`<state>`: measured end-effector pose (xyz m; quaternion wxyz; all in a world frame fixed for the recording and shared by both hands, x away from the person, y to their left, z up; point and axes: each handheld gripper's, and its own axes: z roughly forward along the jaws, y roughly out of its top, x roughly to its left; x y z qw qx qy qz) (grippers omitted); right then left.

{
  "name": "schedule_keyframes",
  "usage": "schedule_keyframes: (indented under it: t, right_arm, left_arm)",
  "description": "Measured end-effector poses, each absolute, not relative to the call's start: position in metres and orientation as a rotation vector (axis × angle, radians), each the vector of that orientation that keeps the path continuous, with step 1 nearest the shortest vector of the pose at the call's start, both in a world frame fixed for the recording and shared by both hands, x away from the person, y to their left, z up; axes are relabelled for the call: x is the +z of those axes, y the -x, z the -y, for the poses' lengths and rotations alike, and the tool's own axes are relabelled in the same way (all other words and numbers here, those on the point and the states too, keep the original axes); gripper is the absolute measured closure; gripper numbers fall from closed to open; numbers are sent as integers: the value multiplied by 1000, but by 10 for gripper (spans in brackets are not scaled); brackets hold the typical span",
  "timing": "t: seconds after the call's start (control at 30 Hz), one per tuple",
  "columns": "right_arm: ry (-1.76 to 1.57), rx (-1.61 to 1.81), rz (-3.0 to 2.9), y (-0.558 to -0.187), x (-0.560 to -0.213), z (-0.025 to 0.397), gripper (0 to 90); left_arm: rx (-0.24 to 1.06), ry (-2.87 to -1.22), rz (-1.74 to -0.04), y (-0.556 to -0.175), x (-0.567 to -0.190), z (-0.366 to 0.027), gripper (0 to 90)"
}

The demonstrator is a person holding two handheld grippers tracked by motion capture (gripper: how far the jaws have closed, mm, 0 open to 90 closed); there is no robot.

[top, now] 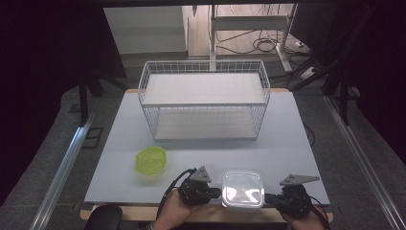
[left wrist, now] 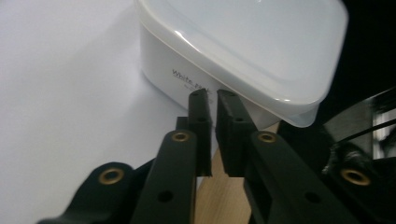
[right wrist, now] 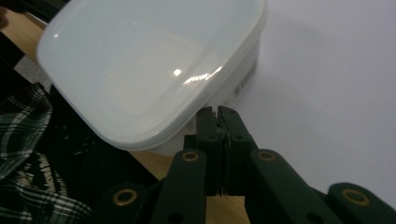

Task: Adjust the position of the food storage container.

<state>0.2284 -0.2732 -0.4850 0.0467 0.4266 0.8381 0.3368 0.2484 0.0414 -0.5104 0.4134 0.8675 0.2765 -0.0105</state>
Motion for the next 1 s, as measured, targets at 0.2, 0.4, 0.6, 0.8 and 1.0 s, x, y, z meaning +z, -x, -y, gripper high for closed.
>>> schedule_keyframes:
  t: [0.2,0.4,0.6,0.8,1.0]
  right_arm:
    - [-1300,1018,-2551,-236,-485,263,891]
    - [-1261,1011,-2553,-251,-486,246,892]
    - [-1224,1017,-2562,-270,-486,229,893]
    - [-1177,1051,-2583,-292,-485,205,893]
    - [-1134,1067,-2606,-306,-485,186,893]
  left_arm:
    - [-19,-2177,-743,-254,-510,-51,854]
    - [16,-2188,-789,-261,-508,-63,854]
    - [48,-2182,-846,-269,-508,-78,859]
    - [100,-2182,-917,-279,-507,-100,863]
    - [118,-2167,-972,-284,-507,-115,867]
